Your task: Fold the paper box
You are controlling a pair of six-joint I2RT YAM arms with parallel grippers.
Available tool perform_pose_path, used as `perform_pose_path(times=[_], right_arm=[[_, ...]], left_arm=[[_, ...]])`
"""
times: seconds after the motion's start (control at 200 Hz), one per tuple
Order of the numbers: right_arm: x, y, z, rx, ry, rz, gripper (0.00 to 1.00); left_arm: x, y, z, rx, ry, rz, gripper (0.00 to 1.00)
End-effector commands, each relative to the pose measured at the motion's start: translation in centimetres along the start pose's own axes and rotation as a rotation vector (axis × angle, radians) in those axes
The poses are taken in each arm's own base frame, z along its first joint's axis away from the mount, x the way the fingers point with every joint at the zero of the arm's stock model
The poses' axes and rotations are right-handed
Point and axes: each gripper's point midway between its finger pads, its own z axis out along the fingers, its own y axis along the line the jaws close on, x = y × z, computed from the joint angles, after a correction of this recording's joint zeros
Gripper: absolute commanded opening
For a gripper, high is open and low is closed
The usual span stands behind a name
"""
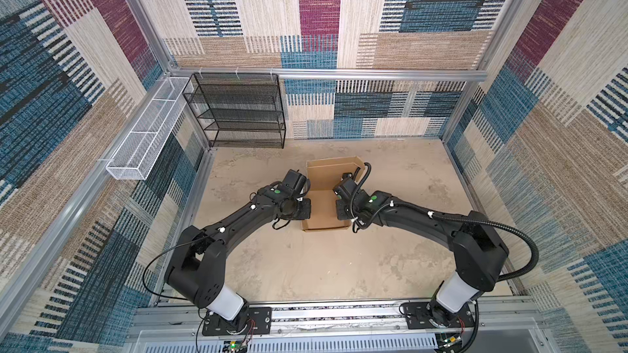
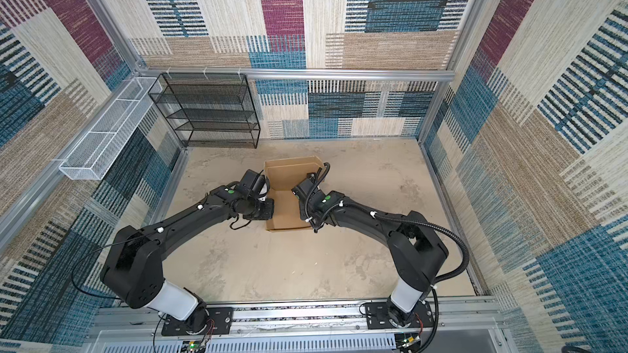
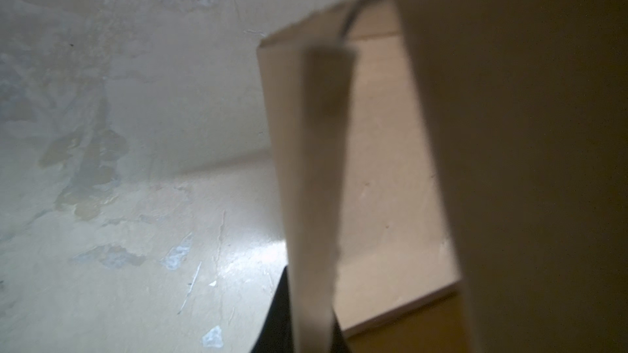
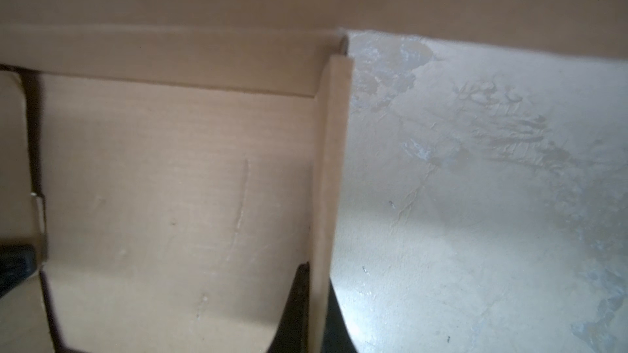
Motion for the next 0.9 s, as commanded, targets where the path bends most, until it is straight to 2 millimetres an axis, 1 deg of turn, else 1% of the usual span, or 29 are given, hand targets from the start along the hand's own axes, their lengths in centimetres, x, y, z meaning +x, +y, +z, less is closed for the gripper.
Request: perform_pose_path(times=[0.0, 0.045, 0.22, 0.34, 0.551, 0.676, 0.801, 0.896], right_arm=[[-1.7, 2.3, -0.4, -0.071, -0.056, 0.042, 0.02], [-1.7, 2.5, -0.5, -0.073, -0.056, 0.050, 0.02], [-1.6, 3.0, -0.6, -0.071, -0.048, 0.084, 0.03], [-1.4, 3.3, -0.8, -0.078, -0.043, 0.109, 0.06], [-1.0, 2.9, -0.5, -0.066, -0.036, 0.141, 0.12], [-0.7, 2.8, -0.3, -0.061, -0.031, 0.147, 0.12], [-0.4, 2.8, 0.1, -0.059, -0.026, 0.146, 0.09], [-0.3, 2.9, 0.4, -0.062, -0.023, 0.143, 0.08]], left_arm=[[0.4, 0.0, 0.1, -0.037, 0.022, 0.010, 0.04], [0.4, 0.2, 0.1, -0.062, 0.019, 0.006, 0.00], [0.5, 0.9, 0.8, -0.124, 0.024, -0.020, 0.00], [0.6, 1.7, 1.2, -0.175, 0.020, -0.053, 0.00], [0.7, 2.6, 1.8, -0.221, 0.018, -0.082, 0.00], [0.9, 2.7, 2.1, -0.224, 0.024, -0.091, 0.00], [1.1, 2.7, 2.1, -0.219, 0.018, -0.100, 0.00], [1.2, 2.7, 2.1, -0.209, 0.018, -0.105, 0.04]])
